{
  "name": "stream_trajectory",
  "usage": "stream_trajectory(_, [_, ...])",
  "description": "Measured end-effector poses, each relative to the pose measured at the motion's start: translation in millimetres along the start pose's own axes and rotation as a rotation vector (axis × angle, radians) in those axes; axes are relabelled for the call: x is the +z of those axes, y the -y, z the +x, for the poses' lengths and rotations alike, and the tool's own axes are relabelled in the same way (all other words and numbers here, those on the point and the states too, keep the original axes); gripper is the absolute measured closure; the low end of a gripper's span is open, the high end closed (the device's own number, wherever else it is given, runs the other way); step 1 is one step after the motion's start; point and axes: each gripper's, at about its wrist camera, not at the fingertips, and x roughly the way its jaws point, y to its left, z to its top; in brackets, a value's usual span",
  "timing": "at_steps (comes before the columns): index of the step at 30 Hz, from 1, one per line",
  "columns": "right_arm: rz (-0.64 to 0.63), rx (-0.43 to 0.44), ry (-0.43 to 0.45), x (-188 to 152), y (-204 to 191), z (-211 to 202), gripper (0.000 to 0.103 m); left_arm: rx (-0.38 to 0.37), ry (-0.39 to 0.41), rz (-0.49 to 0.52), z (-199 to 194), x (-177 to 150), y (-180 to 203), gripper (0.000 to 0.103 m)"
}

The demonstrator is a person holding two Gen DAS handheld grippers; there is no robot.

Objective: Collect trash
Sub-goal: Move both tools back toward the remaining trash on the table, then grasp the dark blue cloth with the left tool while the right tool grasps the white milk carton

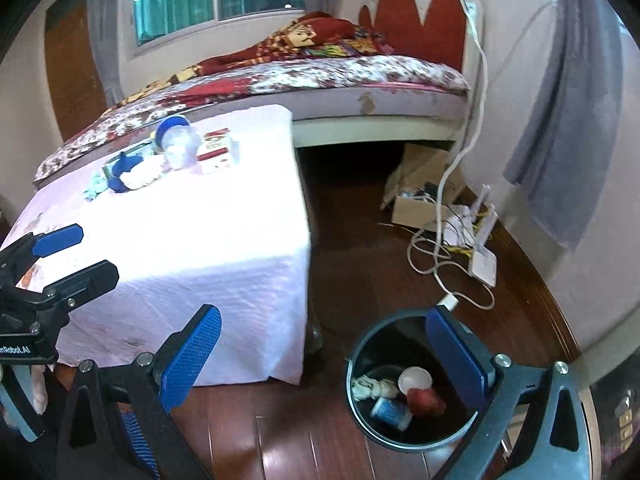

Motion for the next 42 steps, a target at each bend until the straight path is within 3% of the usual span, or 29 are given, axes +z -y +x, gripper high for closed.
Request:
stream_trajectory(8, [-0.027, 0.075, 0.023, 20.1, -43.6, 22.4, 0.0, 0.093, -0.001, -0.076, -2.2, -1.5, -66.1, 0.001])
stream_trajectory(13, [-0.053, 0.08, -0.011, 36.3, -74.3, 41.0, 0.0, 0.151, -0.001, -0.125, -2.5, -2.3, -107.9, 0.001])
stream_trajectory(22, [-0.059, 0.124, 0.012, 67.4, -107.6, 68.6, 0.0, 0.194, 0.005, -0.23, -2.5, -5.5, -172.6, 0.002])
stream_trajectory(29, [-0.074, 0.136, 0.01, 88.4, -128.8, 94.0, 0.0, 0.237, 0.001, -0.262, 6.7, -9.1, -204.1, 0.007])
stream_trajectory(33, [-0.092, 0.134, 0.007, 96.1, -136.0, 108.9, 0.001, 0.224, 0.004, -0.291, 11.6, -7.5, -219.7, 0.007])
stream_trajectory(42, [-0.114, 0.12, -0.017, 119.9, -140.6, 148.4, 0.012, 0.173, 0.027, -0.278, 45.6, 32.1, -213.9, 0.013])
